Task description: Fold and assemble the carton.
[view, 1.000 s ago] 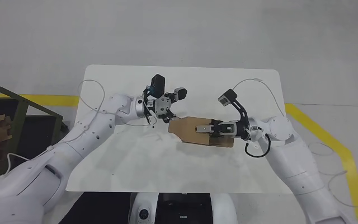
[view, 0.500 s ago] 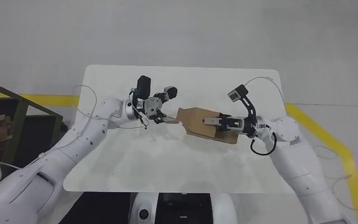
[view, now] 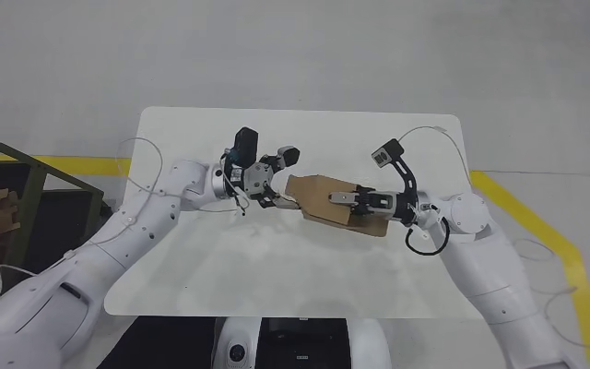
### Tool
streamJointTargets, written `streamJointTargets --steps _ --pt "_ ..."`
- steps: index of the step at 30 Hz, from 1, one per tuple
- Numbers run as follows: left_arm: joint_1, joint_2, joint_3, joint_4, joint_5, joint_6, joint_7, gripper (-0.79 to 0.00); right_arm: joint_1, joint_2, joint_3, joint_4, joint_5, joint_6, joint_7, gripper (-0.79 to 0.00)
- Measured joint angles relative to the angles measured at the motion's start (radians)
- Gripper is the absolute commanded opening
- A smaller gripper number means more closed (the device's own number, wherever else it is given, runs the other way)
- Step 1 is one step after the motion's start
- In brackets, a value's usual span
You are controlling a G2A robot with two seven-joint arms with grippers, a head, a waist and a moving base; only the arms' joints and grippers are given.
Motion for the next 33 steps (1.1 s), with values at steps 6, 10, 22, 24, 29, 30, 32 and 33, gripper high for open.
streamJointTargets --steps 6,10,22,24,29,30,32,33 --pt "-0.017 -0.017 0.012 -0.001 -0.034 0.000 -0.060 0.000 0.003 -0.002 -0.009 -0.003 -0.005 0.004 -0.001 -0.785" --pt "-0.020 -0.024 0.011 -0.002 -0.043 0.000 -0.078 0.000 0.005 -0.002 -0.010 -0.002 -0.006 0.004 0.000 -0.785" --pt "0.048 0.004 -0.074 0.018 -0.021 0.000 0.006 0.000 -0.004 0.002 0.019 0.015 -0.029 0.009 -0.046 -0.785" --pt "0.071 0.016 -0.103 0.014 -0.009 0.000 0.038 0.000 -0.005 0.002 0.021 0.016 -0.042 0.018 -0.062 -0.785" --pt "0.122 0.044 -0.184 -0.038 0.054 0.000 0.114 0.000 -0.002 0.002 0.014 0.014 -0.079 0.044 -0.095 -0.785" --pt "0.134 0.050 -0.205 -0.056 0.076 0.003 0.125 0.000 0.000 0.001 0.009 0.013 -0.088 0.050 -0.101 -0.785" --pt "0.152 0.057 -0.232 -0.086 0.105 0.016 0.129 0.000 0.004 -0.001 0.001 0.012 -0.104 0.060 -0.112 -0.785" --pt "0.162 0.060 -0.246 -0.105 0.118 0.027 0.124 0.000 0.006 -0.002 -0.004 0.011 -0.114 0.066 -0.120 -0.785"
